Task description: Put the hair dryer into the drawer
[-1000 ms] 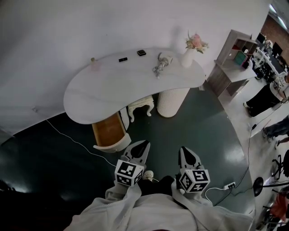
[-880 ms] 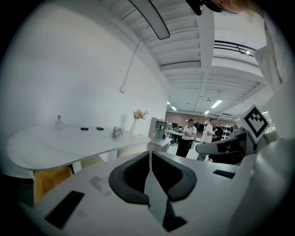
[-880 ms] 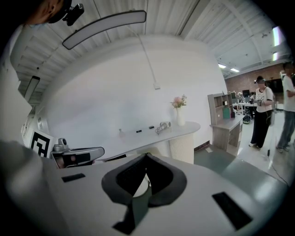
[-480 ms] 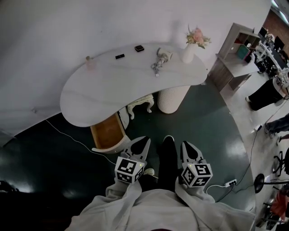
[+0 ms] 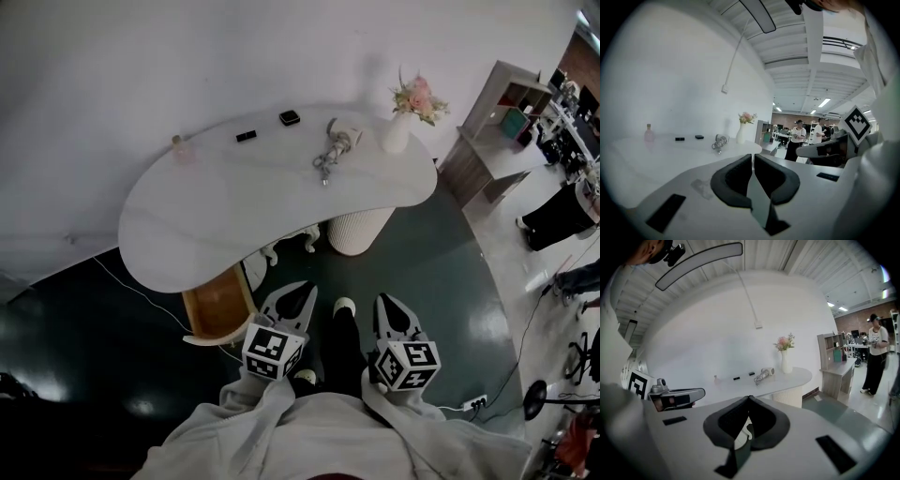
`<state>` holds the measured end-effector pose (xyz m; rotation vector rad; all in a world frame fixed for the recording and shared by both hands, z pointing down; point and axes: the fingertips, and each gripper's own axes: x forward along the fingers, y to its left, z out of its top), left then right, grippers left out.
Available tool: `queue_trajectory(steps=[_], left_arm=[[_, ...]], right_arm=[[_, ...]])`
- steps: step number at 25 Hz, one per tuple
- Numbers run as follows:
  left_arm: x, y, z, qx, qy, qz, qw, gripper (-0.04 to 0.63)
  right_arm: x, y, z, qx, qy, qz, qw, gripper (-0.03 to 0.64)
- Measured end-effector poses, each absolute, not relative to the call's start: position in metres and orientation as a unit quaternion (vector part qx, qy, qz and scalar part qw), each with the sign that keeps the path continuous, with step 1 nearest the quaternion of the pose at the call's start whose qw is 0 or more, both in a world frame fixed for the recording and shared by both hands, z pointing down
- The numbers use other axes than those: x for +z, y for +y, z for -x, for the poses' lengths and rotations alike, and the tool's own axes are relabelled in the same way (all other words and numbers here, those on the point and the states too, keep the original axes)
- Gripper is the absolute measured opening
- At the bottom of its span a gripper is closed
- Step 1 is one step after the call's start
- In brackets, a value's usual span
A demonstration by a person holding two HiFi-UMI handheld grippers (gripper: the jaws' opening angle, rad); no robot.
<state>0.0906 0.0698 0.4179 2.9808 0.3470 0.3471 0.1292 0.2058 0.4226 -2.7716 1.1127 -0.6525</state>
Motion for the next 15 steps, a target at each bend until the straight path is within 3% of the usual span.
queue_trajectory(steps=[15], left_arm=[[0.415,0.026,-0.223,0.119,0.047,-0.989,0.071,0.026]], right_arm=[[0.417,0.162,-0.283,-0.22,0.418,0.881,0.035,0.051]])
